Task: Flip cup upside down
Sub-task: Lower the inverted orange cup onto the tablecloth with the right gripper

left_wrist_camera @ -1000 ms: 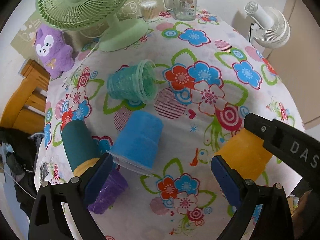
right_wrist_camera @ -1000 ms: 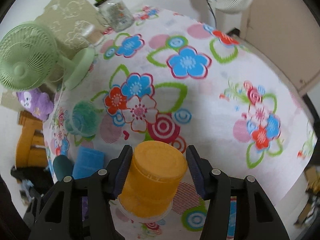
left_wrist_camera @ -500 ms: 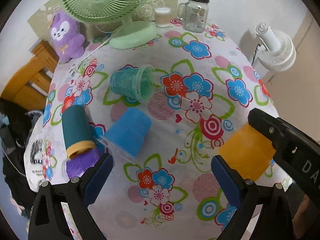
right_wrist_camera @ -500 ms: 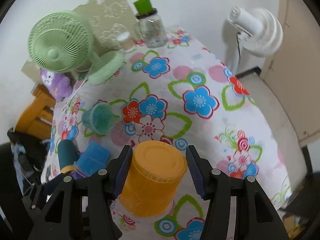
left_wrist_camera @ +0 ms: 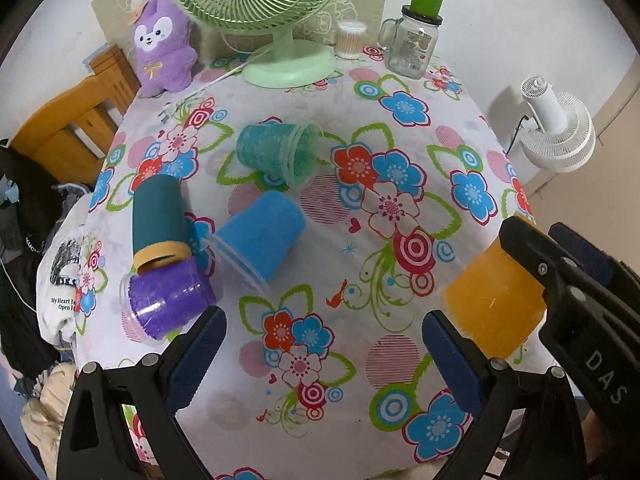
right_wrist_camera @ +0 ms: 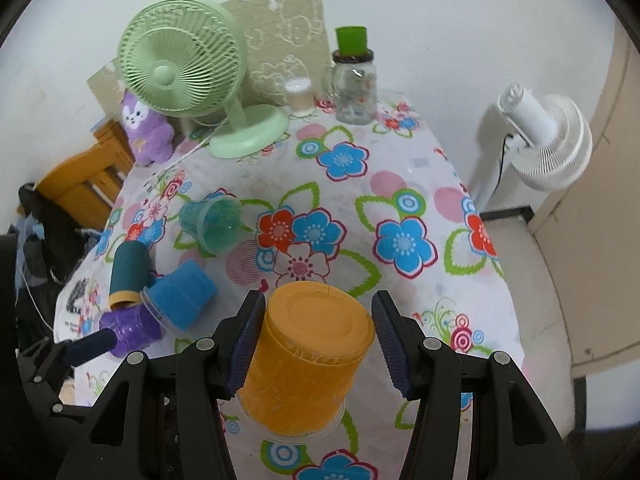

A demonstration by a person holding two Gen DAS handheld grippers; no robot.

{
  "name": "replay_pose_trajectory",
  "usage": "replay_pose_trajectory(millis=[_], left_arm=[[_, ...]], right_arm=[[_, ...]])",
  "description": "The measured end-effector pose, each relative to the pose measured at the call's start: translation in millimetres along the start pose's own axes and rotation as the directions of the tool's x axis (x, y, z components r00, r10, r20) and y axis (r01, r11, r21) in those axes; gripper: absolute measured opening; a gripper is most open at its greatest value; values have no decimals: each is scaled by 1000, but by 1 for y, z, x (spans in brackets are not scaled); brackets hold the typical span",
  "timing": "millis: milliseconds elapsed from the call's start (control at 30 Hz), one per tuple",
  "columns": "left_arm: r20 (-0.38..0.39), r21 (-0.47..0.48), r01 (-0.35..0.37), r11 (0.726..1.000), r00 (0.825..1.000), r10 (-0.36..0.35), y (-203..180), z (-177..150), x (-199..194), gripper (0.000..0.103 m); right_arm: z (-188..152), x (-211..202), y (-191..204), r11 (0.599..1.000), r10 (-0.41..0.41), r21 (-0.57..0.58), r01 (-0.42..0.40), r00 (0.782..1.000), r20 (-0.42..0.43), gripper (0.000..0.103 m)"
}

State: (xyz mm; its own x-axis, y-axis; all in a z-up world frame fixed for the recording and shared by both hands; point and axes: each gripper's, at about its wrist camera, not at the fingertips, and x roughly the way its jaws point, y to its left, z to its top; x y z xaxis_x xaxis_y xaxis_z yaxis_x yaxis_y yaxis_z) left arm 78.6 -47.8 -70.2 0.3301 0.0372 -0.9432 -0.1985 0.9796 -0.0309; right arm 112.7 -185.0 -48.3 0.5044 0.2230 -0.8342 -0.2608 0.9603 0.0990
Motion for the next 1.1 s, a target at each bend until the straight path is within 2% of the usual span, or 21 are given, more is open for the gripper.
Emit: replay_pose_trajectory(millis=[133,400,567,800,967,1100], left_arm=[[8,-22,11,1000,1000,-11,4,-5,-2,99],[14,-20,16,1000,1000,-16,6,-17,9,99],[1,-13,31,999,1000,-31,2,-25,26,99],[-16,-4,8,1000,1000,-8,3,-37,52,99],[-30,-32,11,999,999,-12,12,-39,68,99],[-30,-50,1,999,1000,-2,23,-38,80,99]], right_arm=[[-6,-7,9,997,-9,-80,13,999,53,59],[-20,-7,15,985,-42,-163,65,989,144,59],[-29,0,13,974,-71,-197,109,980,188,59],[-38,22,12,970,-87,-204,134,971,224,59],[-43,38,20,957,-94,-237,164,955,283,59],[-47,47,23,962,-104,-206,182,934,342,59]])
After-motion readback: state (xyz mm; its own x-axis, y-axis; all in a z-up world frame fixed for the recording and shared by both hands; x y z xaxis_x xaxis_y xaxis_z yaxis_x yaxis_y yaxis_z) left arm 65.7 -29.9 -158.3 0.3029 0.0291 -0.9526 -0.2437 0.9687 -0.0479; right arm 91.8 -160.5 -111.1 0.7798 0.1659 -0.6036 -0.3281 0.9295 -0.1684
